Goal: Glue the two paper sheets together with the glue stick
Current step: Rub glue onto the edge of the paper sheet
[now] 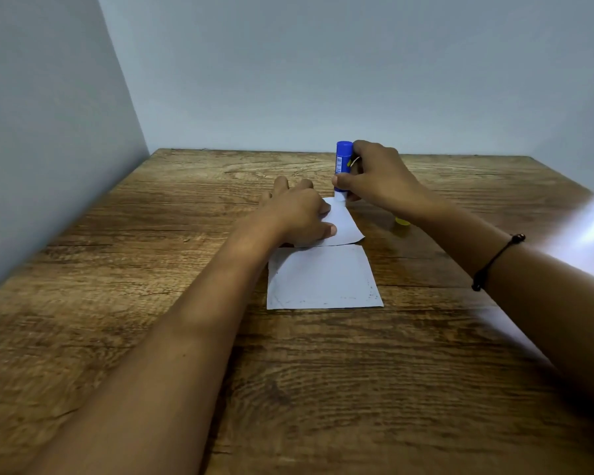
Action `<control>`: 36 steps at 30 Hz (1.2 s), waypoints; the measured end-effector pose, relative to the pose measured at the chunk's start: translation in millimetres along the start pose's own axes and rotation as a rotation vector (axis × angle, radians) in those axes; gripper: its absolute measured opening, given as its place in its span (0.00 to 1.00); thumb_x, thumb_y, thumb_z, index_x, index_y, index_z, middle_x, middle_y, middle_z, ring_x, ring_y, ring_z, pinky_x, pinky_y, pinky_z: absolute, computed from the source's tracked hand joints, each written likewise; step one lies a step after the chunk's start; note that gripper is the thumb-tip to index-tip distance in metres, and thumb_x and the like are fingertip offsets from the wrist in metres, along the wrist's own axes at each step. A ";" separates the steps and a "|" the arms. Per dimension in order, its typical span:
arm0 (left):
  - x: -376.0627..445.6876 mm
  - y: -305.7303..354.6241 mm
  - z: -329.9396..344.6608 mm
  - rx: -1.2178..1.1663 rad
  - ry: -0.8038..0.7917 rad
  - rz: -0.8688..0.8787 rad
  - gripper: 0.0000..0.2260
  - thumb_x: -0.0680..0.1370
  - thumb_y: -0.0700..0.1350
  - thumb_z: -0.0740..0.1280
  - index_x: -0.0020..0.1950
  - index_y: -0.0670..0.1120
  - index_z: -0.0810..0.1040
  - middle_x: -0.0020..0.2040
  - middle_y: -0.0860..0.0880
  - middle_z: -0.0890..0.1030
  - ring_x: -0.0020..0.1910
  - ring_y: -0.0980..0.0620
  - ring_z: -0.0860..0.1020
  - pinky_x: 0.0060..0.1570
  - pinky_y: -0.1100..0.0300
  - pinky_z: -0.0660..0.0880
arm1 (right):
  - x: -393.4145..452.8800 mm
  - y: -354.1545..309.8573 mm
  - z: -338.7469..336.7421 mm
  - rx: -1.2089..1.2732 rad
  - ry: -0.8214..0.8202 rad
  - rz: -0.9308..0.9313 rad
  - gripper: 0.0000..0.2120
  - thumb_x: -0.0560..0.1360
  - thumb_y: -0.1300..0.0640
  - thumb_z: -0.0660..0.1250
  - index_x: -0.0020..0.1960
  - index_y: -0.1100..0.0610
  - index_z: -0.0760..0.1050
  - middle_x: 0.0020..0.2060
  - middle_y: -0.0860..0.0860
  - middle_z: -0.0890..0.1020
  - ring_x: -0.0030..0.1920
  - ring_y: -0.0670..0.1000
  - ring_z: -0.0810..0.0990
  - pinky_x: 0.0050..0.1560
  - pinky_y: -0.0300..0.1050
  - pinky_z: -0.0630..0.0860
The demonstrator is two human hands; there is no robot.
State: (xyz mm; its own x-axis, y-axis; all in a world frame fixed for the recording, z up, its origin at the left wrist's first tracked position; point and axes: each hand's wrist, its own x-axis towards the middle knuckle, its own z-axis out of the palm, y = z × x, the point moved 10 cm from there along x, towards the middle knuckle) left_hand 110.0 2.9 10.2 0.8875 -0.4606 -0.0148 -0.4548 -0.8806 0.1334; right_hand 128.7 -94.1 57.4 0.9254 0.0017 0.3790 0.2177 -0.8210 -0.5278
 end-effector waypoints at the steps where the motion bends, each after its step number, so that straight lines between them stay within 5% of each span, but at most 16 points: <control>1: 0.1 -0.1 0.1 0.002 -0.001 -0.002 0.19 0.75 0.55 0.61 0.63 0.48 0.74 0.68 0.45 0.65 0.68 0.38 0.55 0.63 0.41 0.58 | -2.9 -0.3 -0.6 0.005 -0.002 -0.005 0.16 0.71 0.55 0.69 0.55 0.60 0.72 0.42 0.52 0.76 0.40 0.52 0.75 0.42 0.43 0.72; 11: -2.2 -1.6 -0.4 -0.033 0.012 -0.008 0.18 0.75 0.55 0.61 0.61 0.46 0.75 0.65 0.45 0.67 0.66 0.39 0.57 0.60 0.44 0.59 | -39.4 -13.6 -12.4 0.048 -0.066 -0.043 0.11 0.72 0.57 0.68 0.51 0.58 0.71 0.40 0.55 0.78 0.39 0.53 0.77 0.37 0.40 0.71; 17: -4.3 -1.1 0.6 -0.011 -0.025 -0.005 0.23 0.74 0.59 0.61 0.64 0.48 0.73 0.66 0.45 0.65 0.66 0.40 0.57 0.62 0.43 0.59 | -56.3 -21.6 -17.4 0.056 -0.092 -0.045 0.13 0.72 0.57 0.69 0.53 0.60 0.72 0.42 0.59 0.79 0.44 0.59 0.80 0.50 0.57 0.77; 36: -3.1 -3.7 4.6 -0.002 -0.066 -0.015 0.26 0.73 0.62 0.61 0.66 0.49 0.71 0.69 0.45 0.63 0.69 0.38 0.55 0.67 0.38 0.57 | -70.1 -17.5 -21.4 0.092 -0.139 -0.001 0.13 0.71 0.58 0.69 0.53 0.58 0.72 0.41 0.59 0.80 0.44 0.58 0.81 0.50 0.59 0.78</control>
State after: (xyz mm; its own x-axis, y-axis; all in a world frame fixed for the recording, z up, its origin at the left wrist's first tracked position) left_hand 108.5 7.0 5.2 0.8873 -0.4538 -0.0825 -0.4412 -0.8872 0.1350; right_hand 53.4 -92.0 56.4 0.9578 0.0864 0.2740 0.2399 -0.7653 -0.5973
